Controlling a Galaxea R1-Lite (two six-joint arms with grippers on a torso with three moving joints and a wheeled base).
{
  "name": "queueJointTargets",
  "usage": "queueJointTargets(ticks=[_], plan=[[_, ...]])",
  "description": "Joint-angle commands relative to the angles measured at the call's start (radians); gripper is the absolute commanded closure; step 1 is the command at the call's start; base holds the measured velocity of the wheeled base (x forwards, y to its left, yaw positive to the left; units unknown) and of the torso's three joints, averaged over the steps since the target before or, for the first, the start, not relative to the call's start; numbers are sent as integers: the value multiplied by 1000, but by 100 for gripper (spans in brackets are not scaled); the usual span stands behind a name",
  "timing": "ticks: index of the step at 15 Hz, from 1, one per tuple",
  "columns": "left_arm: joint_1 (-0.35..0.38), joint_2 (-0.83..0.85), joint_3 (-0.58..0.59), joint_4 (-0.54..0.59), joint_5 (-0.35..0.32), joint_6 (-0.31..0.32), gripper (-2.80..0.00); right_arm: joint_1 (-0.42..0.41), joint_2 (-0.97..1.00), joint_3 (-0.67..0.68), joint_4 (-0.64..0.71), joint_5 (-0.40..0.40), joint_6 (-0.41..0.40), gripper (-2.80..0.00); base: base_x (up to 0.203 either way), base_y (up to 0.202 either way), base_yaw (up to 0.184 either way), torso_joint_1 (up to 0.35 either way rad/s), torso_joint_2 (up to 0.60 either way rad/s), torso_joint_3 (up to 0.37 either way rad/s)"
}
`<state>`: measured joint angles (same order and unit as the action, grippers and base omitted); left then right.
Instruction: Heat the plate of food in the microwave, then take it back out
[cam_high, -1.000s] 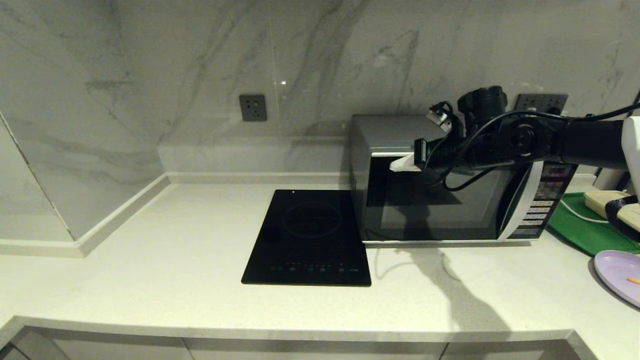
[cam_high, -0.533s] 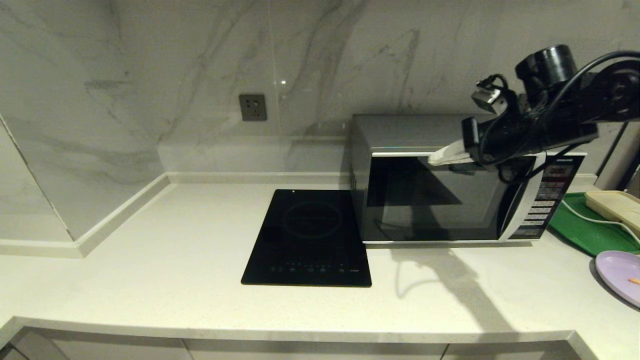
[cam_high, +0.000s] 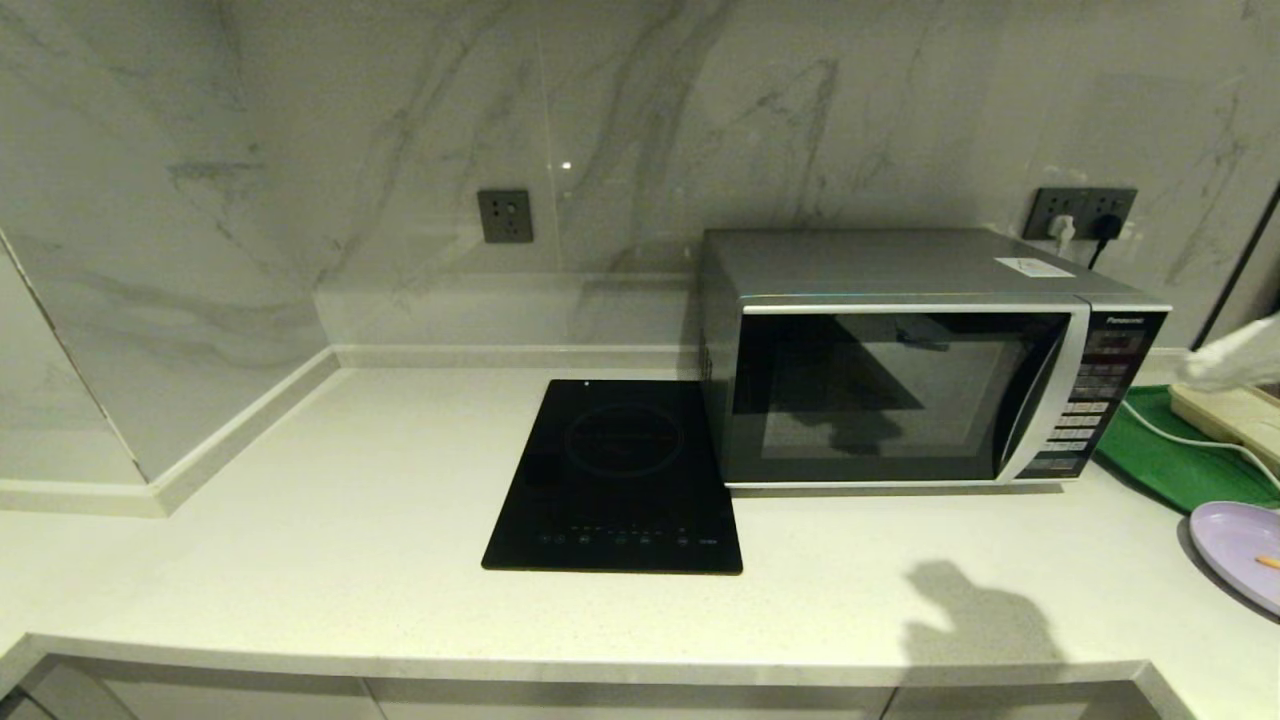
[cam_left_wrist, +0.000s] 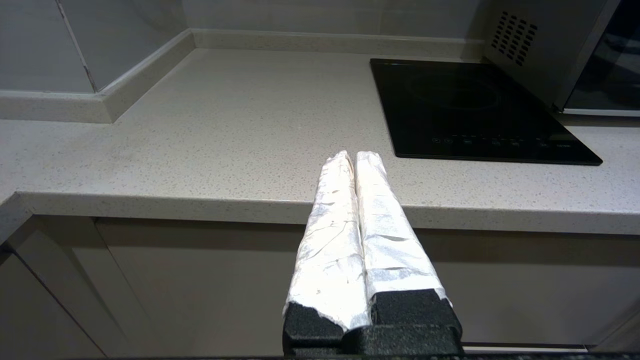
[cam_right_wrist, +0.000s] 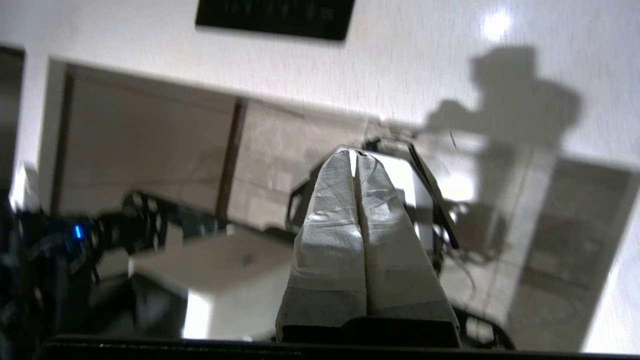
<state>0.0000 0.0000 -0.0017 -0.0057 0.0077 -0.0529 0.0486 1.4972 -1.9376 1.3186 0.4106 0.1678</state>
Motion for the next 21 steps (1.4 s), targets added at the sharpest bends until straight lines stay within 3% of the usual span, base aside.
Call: queueJointTargets(ticks=[1, 4, 7, 10, 12, 15, 18, 21], plan=[[0, 0, 0, 0, 0, -1, 0, 33, -253, 28, 112, -12, -15, 0, 0, 0, 0, 0, 0, 0], [0, 0, 0, 0, 0, -1, 0, 110, -509, 110, 147, -50, -24, 0, 0, 0, 0, 0, 0, 0], [0, 0, 0, 0, 0, -1, 0, 135, -761, 305, 149, -167, -27, 0, 0, 0, 0, 0, 0, 0], [0, 0, 0, 0, 1, -1, 0, 14, -966, 483, 128, -273, -29, 0, 0, 0, 0, 0, 0, 0], [0, 0, 0, 0, 0, -1, 0, -64, -1088, 600, 115, -286, -70, 0, 0, 0, 0, 0, 0, 0], [0, 0, 0, 0, 1, -1, 0, -118, -1213, 746, 46, -290, -105, 0, 0, 0, 0, 0, 0, 0], [0, 0, 0, 0, 0, -1, 0, -75, -1227, 802, -127, -295, -80, 0, 0, 0, 0, 0, 0, 0], [0, 0, 0, 0, 0, -1, 0, -39, -1314, 911, -174, -290, -100, 0, 0, 0, 0, 0, 0, 0]])
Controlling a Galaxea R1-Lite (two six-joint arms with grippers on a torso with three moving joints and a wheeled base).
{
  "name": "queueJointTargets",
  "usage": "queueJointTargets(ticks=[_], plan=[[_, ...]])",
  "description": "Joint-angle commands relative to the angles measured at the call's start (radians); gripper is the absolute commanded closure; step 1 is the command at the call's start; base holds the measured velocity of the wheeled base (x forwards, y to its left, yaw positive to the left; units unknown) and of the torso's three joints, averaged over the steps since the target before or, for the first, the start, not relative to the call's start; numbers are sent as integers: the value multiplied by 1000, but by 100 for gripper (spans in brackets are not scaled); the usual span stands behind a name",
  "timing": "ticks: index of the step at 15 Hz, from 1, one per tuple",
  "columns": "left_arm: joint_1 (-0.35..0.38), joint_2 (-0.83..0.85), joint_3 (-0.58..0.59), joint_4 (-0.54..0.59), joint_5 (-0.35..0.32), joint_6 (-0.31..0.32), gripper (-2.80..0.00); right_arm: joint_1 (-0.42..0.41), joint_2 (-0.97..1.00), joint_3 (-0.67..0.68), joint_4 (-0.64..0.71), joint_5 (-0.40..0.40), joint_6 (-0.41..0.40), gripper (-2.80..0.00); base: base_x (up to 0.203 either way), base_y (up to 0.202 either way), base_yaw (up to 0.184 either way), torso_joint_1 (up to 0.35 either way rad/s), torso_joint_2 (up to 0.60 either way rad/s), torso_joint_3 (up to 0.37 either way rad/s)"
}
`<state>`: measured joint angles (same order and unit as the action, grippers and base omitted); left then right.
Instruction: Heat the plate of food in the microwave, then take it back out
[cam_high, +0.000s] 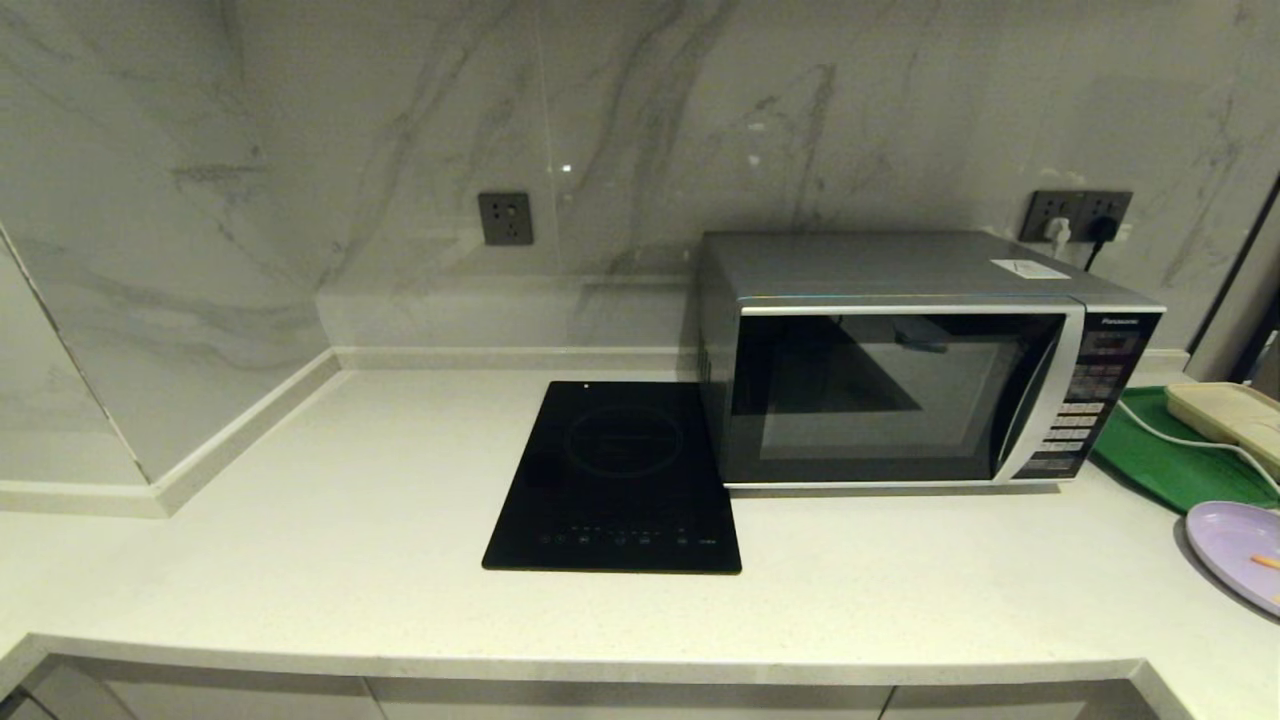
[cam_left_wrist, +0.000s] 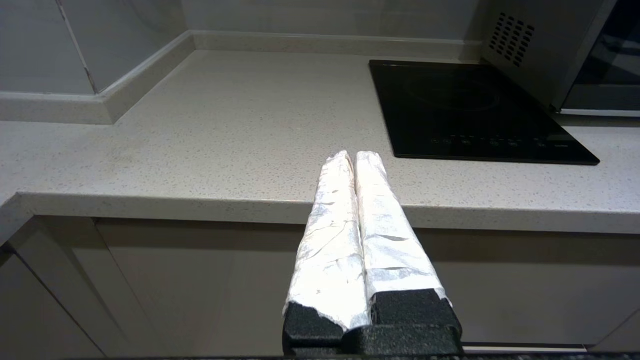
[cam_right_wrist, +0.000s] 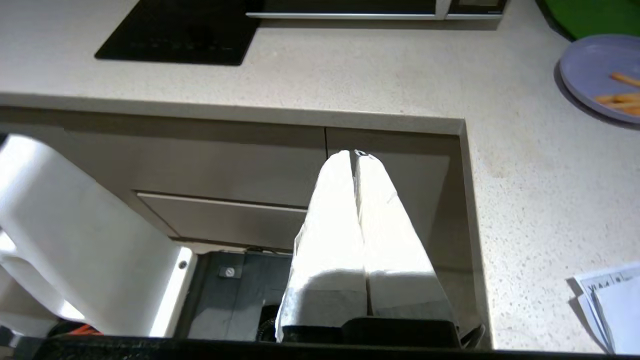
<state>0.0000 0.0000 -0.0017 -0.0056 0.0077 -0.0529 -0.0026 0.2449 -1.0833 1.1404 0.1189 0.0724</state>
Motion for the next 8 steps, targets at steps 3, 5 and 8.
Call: queueJointTargets(ticks=[3, 5, 8], plan=[[0, 0, 0, -1, 0, -1, 0, 11, -162, 238, -83, 7, 5, 0, 0, 0, 0, 0, 0, 0], [0, 0, 0, -1, 0, -1, 0, 11, -216, 401, -235, 13, 0, 0, 0, 0, 0, 0, 0, 0], [0, 0, 0, -1, 0, -1, 0, 10, -237, 691, -610, 1, -14, 0, 0, 0, 0, 0, 0, 0]])
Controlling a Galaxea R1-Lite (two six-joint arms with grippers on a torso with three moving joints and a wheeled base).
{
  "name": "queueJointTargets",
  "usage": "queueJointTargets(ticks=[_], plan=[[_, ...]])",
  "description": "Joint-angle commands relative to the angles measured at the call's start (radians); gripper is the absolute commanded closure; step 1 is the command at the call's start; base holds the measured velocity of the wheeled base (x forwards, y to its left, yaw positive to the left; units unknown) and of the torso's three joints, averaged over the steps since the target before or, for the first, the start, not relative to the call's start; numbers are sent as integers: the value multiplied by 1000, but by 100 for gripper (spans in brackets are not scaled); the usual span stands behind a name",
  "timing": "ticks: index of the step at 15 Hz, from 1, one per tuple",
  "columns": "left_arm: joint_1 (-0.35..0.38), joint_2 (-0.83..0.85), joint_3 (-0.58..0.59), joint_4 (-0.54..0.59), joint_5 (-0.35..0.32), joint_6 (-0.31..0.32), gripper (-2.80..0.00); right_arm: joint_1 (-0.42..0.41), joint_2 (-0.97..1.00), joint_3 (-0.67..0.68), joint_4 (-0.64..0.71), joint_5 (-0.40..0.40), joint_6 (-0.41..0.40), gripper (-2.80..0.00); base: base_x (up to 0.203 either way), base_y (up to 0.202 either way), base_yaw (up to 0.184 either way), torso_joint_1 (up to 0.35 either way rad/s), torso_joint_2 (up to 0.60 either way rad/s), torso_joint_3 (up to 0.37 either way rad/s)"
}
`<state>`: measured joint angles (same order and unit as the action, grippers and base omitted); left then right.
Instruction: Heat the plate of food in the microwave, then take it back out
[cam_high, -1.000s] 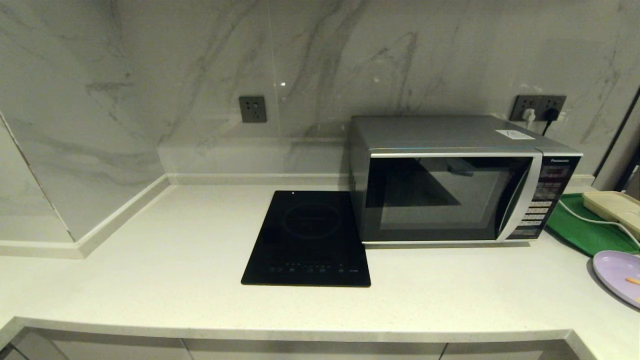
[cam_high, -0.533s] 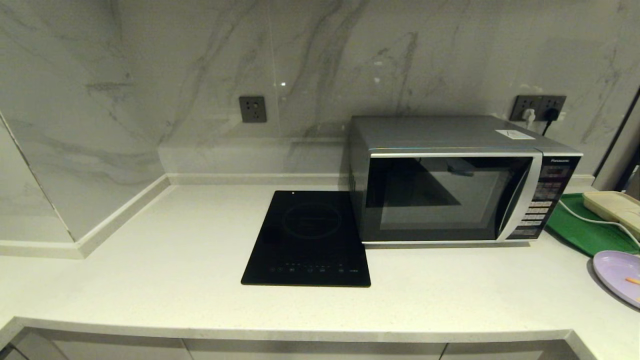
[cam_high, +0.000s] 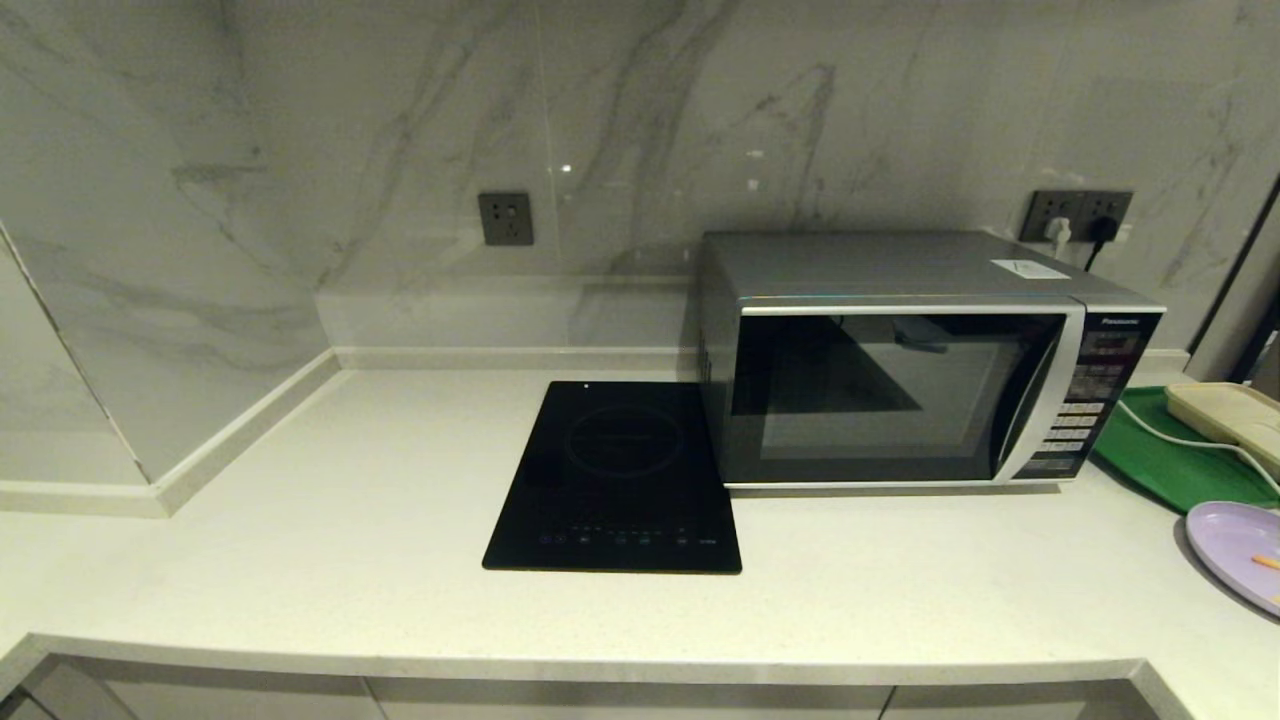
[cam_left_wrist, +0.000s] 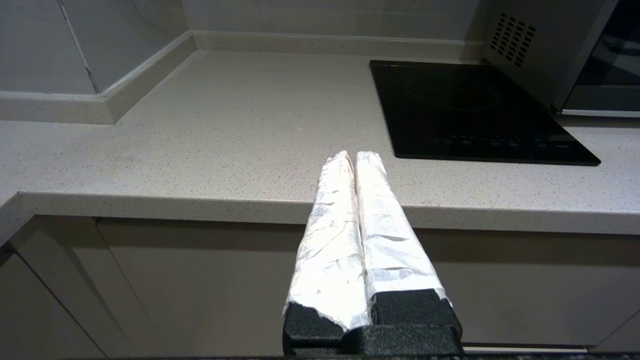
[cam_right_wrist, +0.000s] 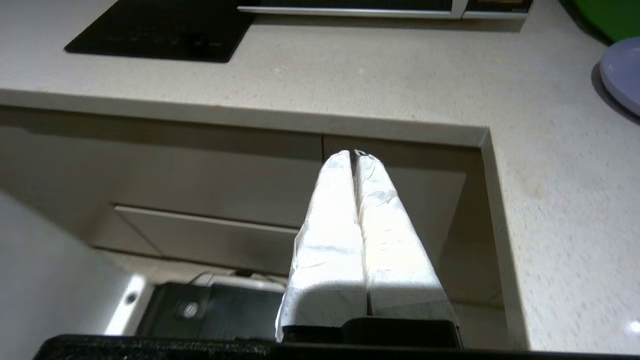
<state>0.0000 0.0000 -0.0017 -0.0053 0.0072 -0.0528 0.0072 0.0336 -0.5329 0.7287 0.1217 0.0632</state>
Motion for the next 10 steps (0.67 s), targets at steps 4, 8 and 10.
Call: queueJointTargets(ticks=[4, 8, 10], plan=[[0, 0, 0, -1, 1, -1, 0, 0, -32, 494, -772, -11, -32, 0, 0, 0, 0, 0, 0, 0], [0, 0, 0, -1, 2, -1, 0, 1, -34, 533, -780, -165, -44, 0, 0, 0, 0, 0, 0, 0], [0, 0, 0, -1, 0, -1, 0, 1, -34, 534, -753, -144, -63, 0, 0, 0, 0, 0, 0, 0]])
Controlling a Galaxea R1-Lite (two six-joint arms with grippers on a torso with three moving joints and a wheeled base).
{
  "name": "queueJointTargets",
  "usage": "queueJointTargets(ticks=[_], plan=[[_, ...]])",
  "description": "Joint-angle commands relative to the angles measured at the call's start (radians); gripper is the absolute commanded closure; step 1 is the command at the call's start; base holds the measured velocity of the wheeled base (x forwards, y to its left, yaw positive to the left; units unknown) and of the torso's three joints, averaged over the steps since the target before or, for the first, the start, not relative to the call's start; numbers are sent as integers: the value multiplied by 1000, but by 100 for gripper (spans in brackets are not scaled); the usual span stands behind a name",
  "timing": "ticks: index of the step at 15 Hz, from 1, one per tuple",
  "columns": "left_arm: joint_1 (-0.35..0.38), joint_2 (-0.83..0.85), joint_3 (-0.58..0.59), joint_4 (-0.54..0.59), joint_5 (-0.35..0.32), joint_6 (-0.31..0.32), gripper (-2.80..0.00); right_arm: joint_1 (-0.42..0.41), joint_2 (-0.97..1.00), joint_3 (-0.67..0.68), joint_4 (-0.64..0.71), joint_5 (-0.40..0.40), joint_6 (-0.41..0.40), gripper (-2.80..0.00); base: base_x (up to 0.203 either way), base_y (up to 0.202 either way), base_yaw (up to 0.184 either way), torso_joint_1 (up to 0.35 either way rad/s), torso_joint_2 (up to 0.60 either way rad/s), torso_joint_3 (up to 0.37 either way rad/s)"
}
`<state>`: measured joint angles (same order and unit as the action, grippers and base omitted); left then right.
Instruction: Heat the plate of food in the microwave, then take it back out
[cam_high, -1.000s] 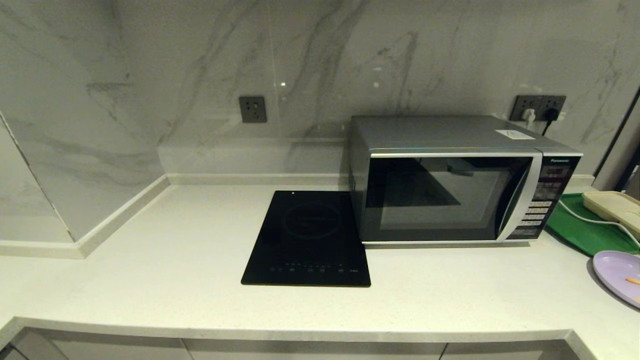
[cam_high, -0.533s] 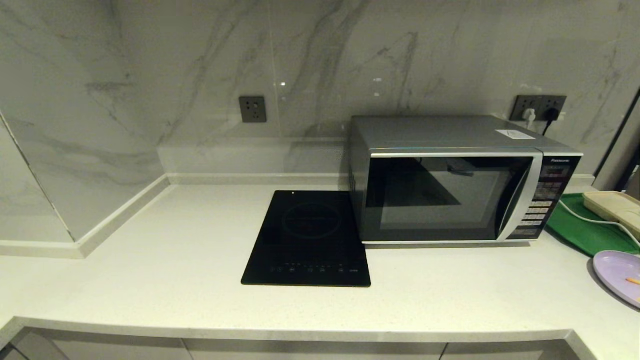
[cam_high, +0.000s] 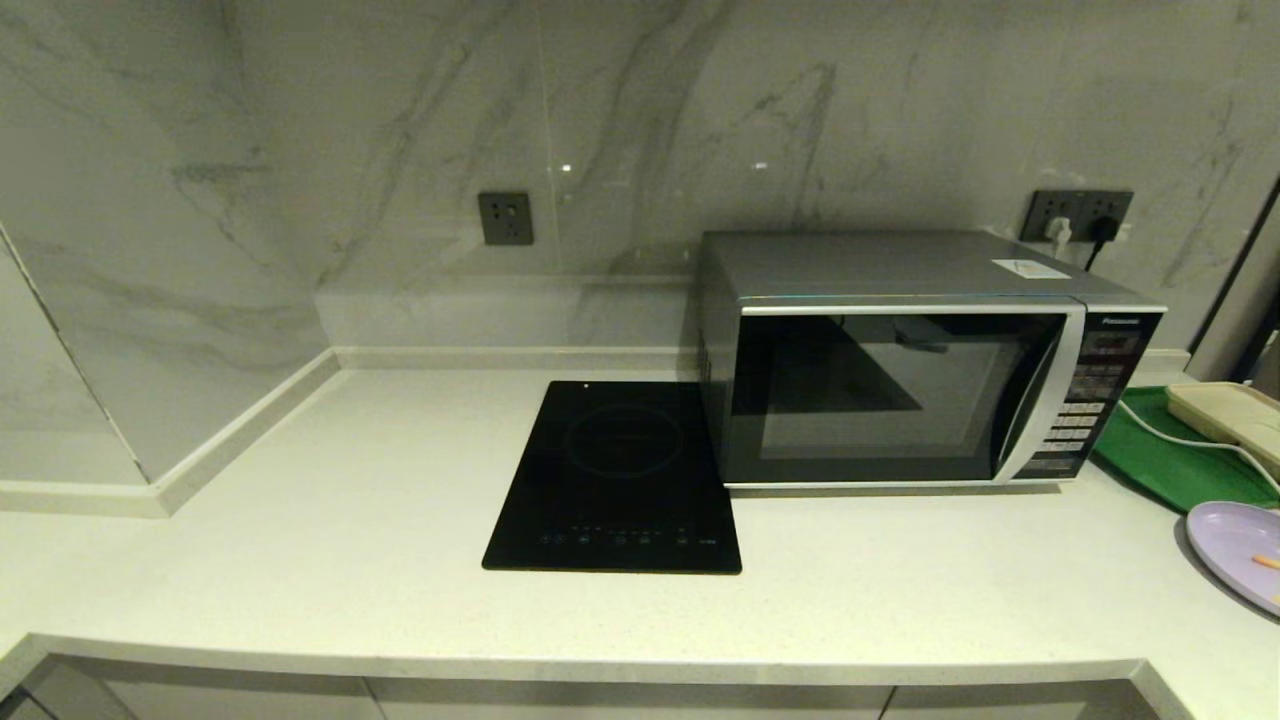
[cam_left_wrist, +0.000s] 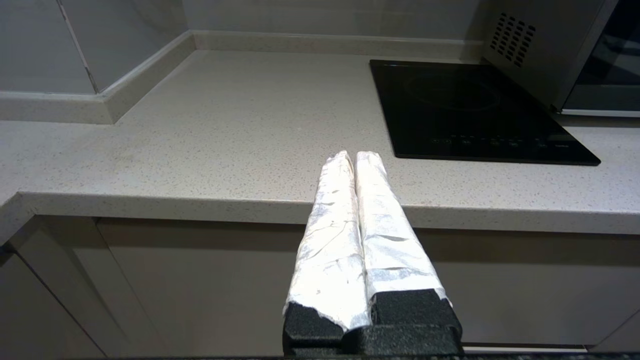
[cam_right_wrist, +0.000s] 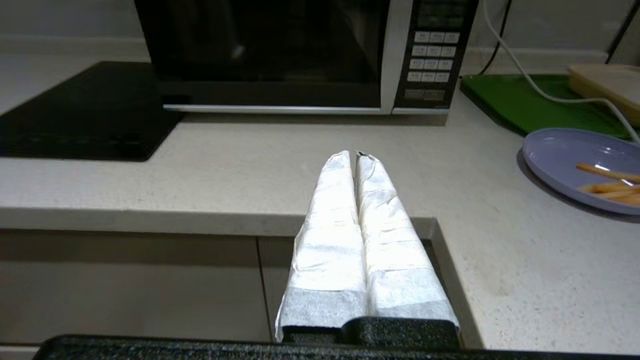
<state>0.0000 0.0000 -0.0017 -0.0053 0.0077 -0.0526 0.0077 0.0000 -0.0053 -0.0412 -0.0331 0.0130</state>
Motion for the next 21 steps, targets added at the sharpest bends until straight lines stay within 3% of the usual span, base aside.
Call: queueJointTargets(ticks=[1, 21], plan=[[0, 0, 0, -1, 0, -1, 0, 1, 0, 7, 37, 26, -41, 0, 0, 0, 0, 0, 0, 0], [0, 0, 0, -1, 0, -1, 0, 1, 0, 8, 37, 15, -30, 0, 0, 0, 0, 0, 0, 0]])
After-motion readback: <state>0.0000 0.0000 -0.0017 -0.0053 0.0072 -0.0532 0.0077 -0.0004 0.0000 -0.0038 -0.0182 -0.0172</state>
